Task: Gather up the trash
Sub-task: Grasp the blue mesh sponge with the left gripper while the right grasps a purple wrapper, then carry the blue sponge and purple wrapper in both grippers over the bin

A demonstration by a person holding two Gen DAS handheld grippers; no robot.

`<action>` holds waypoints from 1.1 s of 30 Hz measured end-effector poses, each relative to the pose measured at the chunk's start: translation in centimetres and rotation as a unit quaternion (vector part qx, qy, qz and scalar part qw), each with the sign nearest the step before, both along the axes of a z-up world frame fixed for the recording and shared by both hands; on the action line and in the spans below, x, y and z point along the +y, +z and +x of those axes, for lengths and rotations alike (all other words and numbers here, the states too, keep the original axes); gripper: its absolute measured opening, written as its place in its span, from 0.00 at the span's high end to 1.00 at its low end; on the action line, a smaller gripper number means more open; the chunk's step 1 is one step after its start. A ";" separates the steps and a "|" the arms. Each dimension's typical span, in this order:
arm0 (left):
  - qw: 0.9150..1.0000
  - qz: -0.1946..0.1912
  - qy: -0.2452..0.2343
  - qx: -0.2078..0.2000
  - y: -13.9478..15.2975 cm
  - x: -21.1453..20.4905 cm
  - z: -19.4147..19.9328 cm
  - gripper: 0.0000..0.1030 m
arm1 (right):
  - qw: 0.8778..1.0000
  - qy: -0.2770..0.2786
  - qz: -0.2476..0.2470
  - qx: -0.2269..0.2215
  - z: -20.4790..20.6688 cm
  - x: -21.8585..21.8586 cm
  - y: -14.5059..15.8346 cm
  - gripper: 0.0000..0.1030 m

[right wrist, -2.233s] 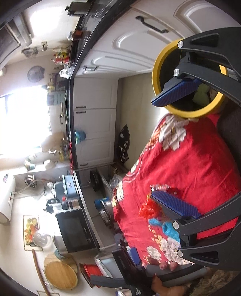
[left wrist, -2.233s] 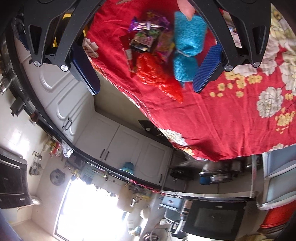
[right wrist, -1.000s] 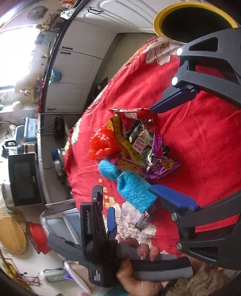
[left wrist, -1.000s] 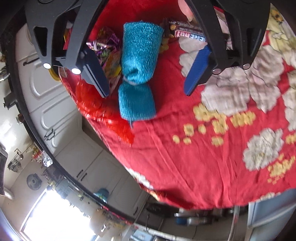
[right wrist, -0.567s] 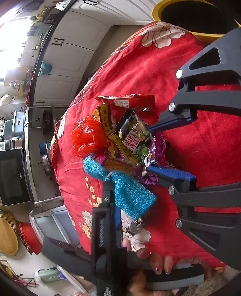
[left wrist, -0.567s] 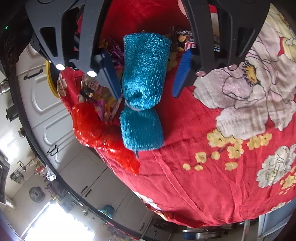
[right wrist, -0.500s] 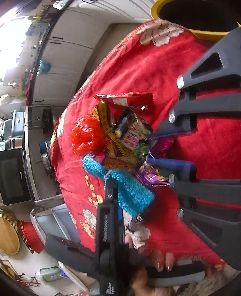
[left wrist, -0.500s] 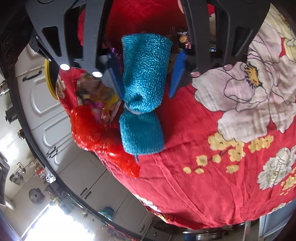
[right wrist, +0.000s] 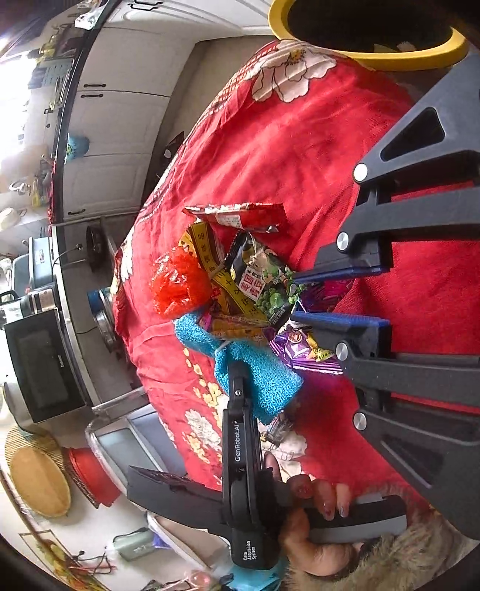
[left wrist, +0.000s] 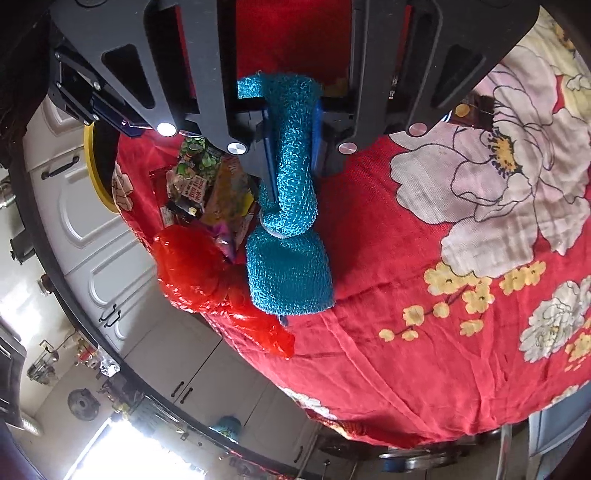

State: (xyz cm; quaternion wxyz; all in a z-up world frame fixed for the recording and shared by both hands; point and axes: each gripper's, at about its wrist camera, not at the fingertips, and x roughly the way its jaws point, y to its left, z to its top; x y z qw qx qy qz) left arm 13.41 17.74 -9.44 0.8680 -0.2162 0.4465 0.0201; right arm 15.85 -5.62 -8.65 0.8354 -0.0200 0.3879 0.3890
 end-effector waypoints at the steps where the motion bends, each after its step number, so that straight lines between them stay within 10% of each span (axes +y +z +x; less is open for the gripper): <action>1: 1.000 0.003 0.000 -0.004 0.3 0.0 -0.2 0.91 | 1.000 -0.001 0.002 0.000 0.0 -0.1 0.1 0.85; 33: 0.995 0.031 -0.013 -0.090 7.2 -2.9 -2.3 0.91 | 0.997 -0.066 0.041 -0.031 -0.4 -6.1 3.6 0.86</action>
